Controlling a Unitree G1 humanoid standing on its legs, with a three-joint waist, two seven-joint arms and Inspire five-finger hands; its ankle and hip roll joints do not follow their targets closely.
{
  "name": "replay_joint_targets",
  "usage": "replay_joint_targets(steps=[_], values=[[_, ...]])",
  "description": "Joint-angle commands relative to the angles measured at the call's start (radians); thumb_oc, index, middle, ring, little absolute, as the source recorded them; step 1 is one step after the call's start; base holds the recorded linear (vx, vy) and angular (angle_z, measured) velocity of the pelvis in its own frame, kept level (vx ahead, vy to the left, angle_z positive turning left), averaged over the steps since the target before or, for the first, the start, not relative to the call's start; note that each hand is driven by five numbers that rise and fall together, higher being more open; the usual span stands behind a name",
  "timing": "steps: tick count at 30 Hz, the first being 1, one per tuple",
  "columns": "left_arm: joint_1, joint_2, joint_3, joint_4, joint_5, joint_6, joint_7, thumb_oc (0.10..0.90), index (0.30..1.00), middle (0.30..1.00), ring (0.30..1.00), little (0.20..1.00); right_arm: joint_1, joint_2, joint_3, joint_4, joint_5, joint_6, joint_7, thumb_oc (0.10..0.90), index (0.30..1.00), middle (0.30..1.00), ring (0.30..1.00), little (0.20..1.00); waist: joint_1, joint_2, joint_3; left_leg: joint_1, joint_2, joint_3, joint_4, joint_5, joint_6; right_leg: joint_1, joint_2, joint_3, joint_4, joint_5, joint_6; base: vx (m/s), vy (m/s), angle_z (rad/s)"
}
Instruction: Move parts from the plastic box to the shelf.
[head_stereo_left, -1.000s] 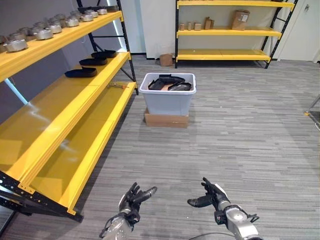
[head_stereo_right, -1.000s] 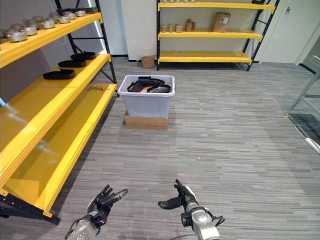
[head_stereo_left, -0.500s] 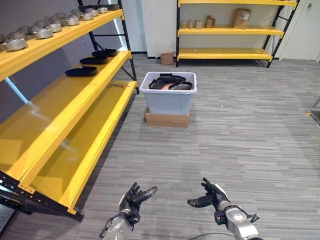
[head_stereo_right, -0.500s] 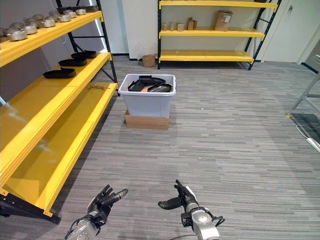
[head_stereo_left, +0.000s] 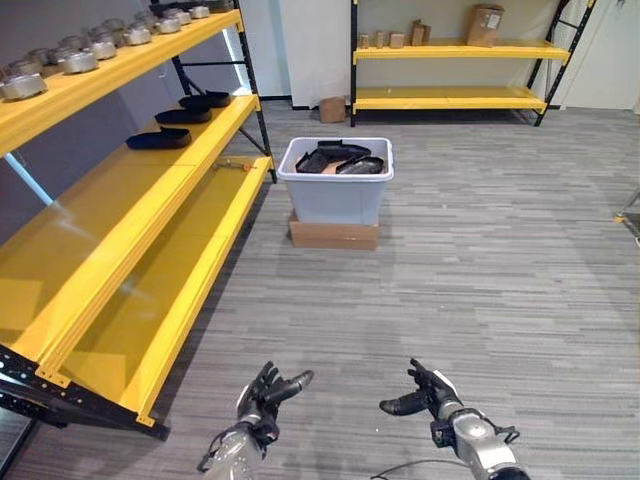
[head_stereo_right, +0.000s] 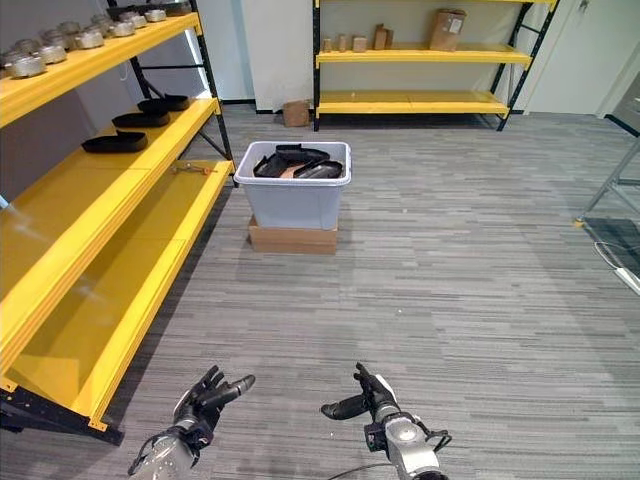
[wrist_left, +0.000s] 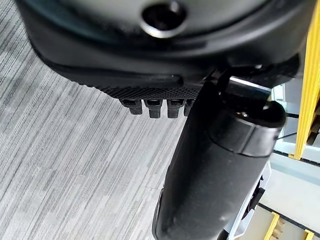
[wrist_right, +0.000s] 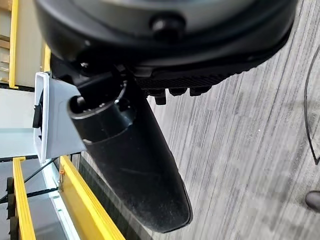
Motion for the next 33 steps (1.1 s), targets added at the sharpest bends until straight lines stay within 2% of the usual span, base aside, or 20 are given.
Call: replay_joint_targets(steps=[1,4,5,6,10,11,12,13,15,17,18,21,28,31,32,33], values=[[-0.125,0.026,-0.019,-0.054,0.031,-0.069,-0.013,0.900,1.000,1.000,1.000,1.000,-0.105,0.004,-0.015,-0.022,0.061,-0.067,-0.021,0.900,1.000,1.000,1.000,1.000,0.010,0.022,-0.012,0.064,-0.001,-0.028,-0.006,0.030,-0.041,-0.106,0.007,-0.010,0.276,0.030,-0.034,0.05,0.230,-0.33],[-0.130,0.011,-0.017,-0.050,0.040,-0.069,-0.010,0.900,1.000,1.000,1.000,1.000,-0.096,-0.003,-0.020,-0.026,0.069,-0.069,-0.023,0.900,1.000,1.000,1.000,1.000,-0.006,0.064,0.041,0.119,0.013,-0.023,-0.006,0.036,-0.042,-0.208,0.046,-0.014,0.524,0.044,-0.020,0.04,0.167,-0.33],[-0.131,0.011,-0.017,-0.050,0.040,-0.069,-0.010,0.900,1.000,1.000,1.000,1.000,-0.096,-0.004,-0.020,-0.027,0.069,-0.069,-0.023,0.900,1.000,1.000,1.000,1.000,-0.006,0.063,0.043,0.120,0.012,-0.023,-0.006,0.035,-0.042,-0.209,0.045,-0.013,0.529,0.042,-0.020,0.03,0.110,-0.17],[-0.137,0.004,-0.022,-0.054,0.041,-0.070,-0.009,0.900,1.000,1.000,1.000,1.000,-0.088,-0.009,-0.026,-0.035,0.070,-0.070,-0.024,0.900,1.000,1.000,1.000,1.000,-0.021,0.077,0.060,0.136,0.016,-0.034,-0.006,0.036,-0.043,-0.237,0.069,0.002,0.601,0.035,-0.024,0.12,0.085,0.09],[-0.145,0.000,-0.049,-0.062,0.058,-0.070,-0.011,0.900,1.000,1.000,1.000,1.000,-0.070,-0.024,-0.046,-0.049,0.074,-0.069,-0.040,0.900,1.000,1.000,1.000,1.000,-0.061,0.071,0.074,0.169,-0.012,-0.083,-0.006,0.027,-0.036,-0.269,0.102,0.041,0.443,0.032,-0.029,0.15,0.044,0.34],[-0.153,0.000,-0.063,-0.065,0.058,-0.072,-0.012,0.900,1.000,1.000,1.000,1.000,-0.062,-0.035,-0.054,-0.057,0.081,-0.069,-0.049,0.900,1.000,1.000,1.000,1.000,-0.086,0.063,0.071,0.173,-0.033,-0.105,-0.006,0.018,-0.028,-0.287,0.109,0.074,0.283,0.044,-0.026,0.16,0.020,0.30],[-0.153,0.000,-0.063,-0.066,0.058,-0.072,-0.012,0.900,1.000,1.000,1.000,1.000,-0.062,-0.035,-0.054,-0.057,0.081,-0.069,-0.049,0.900,1.000,1.000,1.000,1.000,-0.088,0.065,0.074,0.176,-0.031,-0.107,-0.006,0.017,-0.028,-0.282,0.109,0.071,0.278,0.045,-0.026,0.17,0.006,0.38],[-0.163,-0.001,-0.068,-0.062,0.058,-0.075,-0.011,0.900,1.000,1.000,1.000,1.000,-0.064,-0.038,-0.058,-0.047,0.084,-0.070,-0.053,0.900,1.000,1.000,1.000,1.000,-0.099,0.064,0.069,0.179,-0.036,-0.112,-0.006,0.012,-0.026,-0.306,0.096,0.063,0.158,0.055,-0.026,0.11,-0.006,0.60],[-0.166,-0.003,-0.063,-0.069,0.051,-0.075,-0.003,0.900,1.000,1.000,1.000,1.000,-0.077,-0.043,-0.058,-0.046,0.080,-0.070,-0.056,0.900,1.000,1.000,1.000,1.000,-0.097,0.063,0.060,0.192,-0.039,-0.098,-0.006,0.007,-0.026,-0.334,0.063,0.009,0.017,0.075,-0.019,0.20,-0.022,0.53],[-0.165,-0.004,-0.061,-0.078,0.049,-0.075,0.000,0.900,1.000,1.000,1.000,1.000,-0.075,-0.043,-0.058,-0.056,0.078,-0.068,-0.055,0.900,1.000,1.000,1.000,1.000,-0.099,0.065,0.058,0.209,-0.037,-0.097,-0.006,0.011,-0.025,-0.340,0.066,0.015,0.009,0.081,-0.016,0.24,-0.061,0.11],[-0.156,-0.009,-0.065,-0.077,0.057,-0.077,-0.002,0.900,1.000,1.000,1.000,1.000,-0.053,-0.038,-0.067,-0.041,0.067,-0.070,-0.050,0.900,1.000,1.000,1.000,1.000,-0.092,0.055,0.021,0.230,-0.034,-0.100,-0.002,-0.004,-0.023,-0.304,0.062,-0.002,-0.005,0.080,-0.014,0.27,-0.094,-0.10],[-0.149,-0.018,-0.070,-0.085,0.067,-0.074,-0.004,0.900,1.000,1.000,1.000,1.000,-0.055,-0.047,-0.067,-0.032,0.061,-0.072,-0.051,0.900,1.000,1.000,1.000,1.000,-0.093,0.064,-0.001,0.220,-0.028,-0.101,0.043,-0.001,-0.015,-0.292,0.062,-0.008,0.023,0.100,-0.002,0.28,-0.079,0.24],[-0.149,-0.024,-0.094,-0.088,0.082,-0.072,-0.009,0.900,1.000,1.000,1.000,1.000,-0.035,-0.060,-0.076,-0.023,0.060,-0.075,-0.046,0.900,1.000,1.000,1.000,1.000,-0.121,0.083,-0.046,0.241,0.040,-0.086,0.034,0.008,-0.025,-0.282,0.076,-0.006,0.103,0.091,0.000,0.29,-0.061,0.06],[-0.151,-0.029,-0.096,-0.080,0.088,-0.070,-0.014,0.900,1.000,1.000,1.000,1.000,-0.030,-0.066,-0.080,-0.018,0.058,-0.075,-0.047,0.900,1.000,1.000,1.000,1.000,-0.126,0.081,-0.052,0.245,0.054,-0.079,0.050,0.008,-0.027,-0.277,0.083,-0.004,0.114,0.089,0.001,0.22,-0.072,0.06],[-0.146,-0.034,-0.101,-0.082,0.094,-0.069,-0.016,0.900,1.000,1.000,1.000,1.000,-0.026,-0.069,-0.084,-0.013,0.057,-0.076,-0.048,0.900,1.000,1.000,1.000,1.000,-0.125,0.071,-0.060,0.235,0.058,-0.076,0.111,0.013,-0.031,-0.253,0.085,-0.004,0.109,0.088,-0.001,0.17,-0.067,-0.06],[-0.146,-0.034,-0.101,-0.082,0.094,-0.069,-0.016,0.900,1.000,1.000,1.000,1.000,-0.026,-0.069,-0.084,-0.013,0.057,-0.076,-0.048,0.900,1.000,1.000,1.000,1.000,-0.125,0.071,-0.060,0.235,0.058,-0.076,0.112,0.013,-0.031,-0.252,0.085,-0.005,0.109,0.088,-0.001,0.31,-0.162,-0.02]])
